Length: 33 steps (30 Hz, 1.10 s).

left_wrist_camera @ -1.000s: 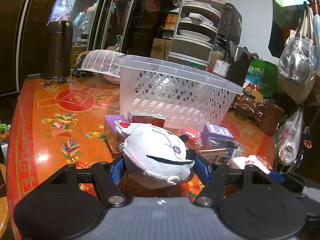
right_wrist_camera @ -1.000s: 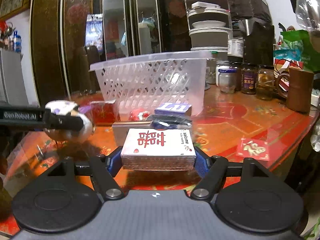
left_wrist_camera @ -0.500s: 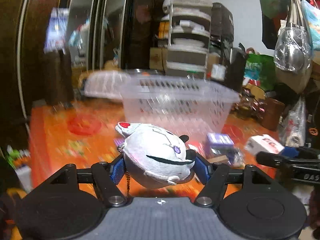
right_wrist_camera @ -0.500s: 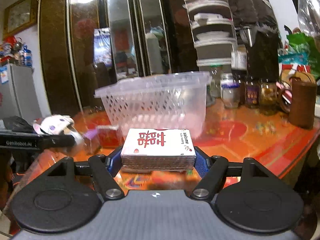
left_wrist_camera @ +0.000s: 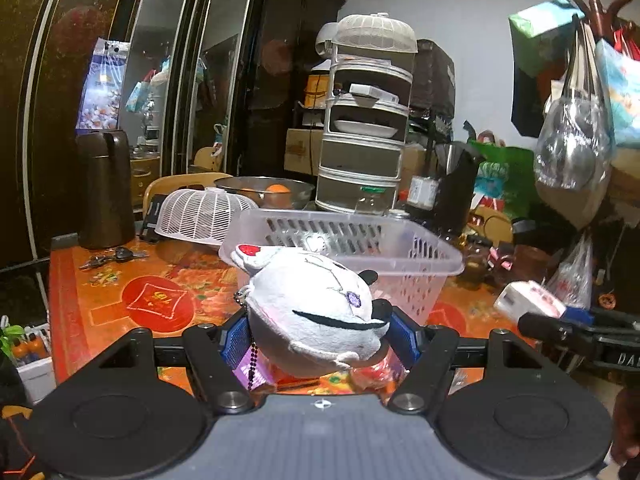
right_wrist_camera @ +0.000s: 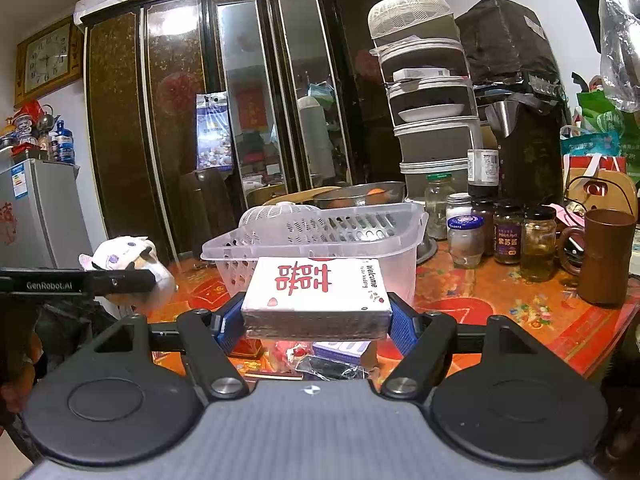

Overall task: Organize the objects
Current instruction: 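Lift the plush toy with the left tool while the right tool carries the white box over the basket, then open the left tool over the clear basket while the right tool releases the white box into it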

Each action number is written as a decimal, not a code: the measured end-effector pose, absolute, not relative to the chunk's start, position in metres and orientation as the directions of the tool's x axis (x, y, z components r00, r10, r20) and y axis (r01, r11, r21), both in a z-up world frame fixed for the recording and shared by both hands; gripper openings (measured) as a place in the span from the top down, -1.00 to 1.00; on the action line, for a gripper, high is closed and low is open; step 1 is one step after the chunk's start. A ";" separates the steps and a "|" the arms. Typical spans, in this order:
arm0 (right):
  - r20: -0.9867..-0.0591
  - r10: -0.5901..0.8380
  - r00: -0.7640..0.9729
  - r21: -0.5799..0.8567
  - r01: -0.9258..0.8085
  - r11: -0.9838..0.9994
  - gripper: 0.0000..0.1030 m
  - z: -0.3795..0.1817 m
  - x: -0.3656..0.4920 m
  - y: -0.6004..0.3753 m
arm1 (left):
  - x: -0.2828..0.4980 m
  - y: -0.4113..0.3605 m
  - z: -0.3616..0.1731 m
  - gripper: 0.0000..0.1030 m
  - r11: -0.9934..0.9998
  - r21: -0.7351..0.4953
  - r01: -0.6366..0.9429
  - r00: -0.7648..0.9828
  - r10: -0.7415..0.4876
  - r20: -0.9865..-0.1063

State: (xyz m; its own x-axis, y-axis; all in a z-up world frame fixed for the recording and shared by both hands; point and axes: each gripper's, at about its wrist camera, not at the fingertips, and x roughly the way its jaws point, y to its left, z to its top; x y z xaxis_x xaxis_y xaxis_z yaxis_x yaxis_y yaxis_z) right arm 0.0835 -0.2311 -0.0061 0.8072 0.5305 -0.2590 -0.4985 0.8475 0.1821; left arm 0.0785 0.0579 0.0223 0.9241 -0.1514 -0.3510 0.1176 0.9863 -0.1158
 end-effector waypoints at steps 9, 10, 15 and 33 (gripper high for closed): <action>-0.253 0.530 0.809 0.114 -0.519 0.847 -0.43 0.034 0.116 -0.212 | 0.116 0.065 0.058 -0.41 0.972 -0.171 0.164 0.918 -0.214 -0.333; -0.255 0.538 0.804 0.111 -0.528 0.842 -0.43 0.038 0.123 -0.209 | 0.127 0.066 0.061 -0.41 0.968 -0.189 0.165 0.912 -0.223 -0.345; -0.269 0.522 0.809 0.065 -0.526 0.848 -0.43 0.053 0.156 -0.193 | 0.164 0.066 0.066 -0.41 0.969 -0.195 0.152 0.902 -0.217 -0.374; -0.552 0.414 0.724 0.023 -0.483 0.875 -0.44 0.019 0.286 -0.141 | 0.319 0.053 0.022 -0.41 0.978 -0.201 0.057 0.753 -0.174 -0.634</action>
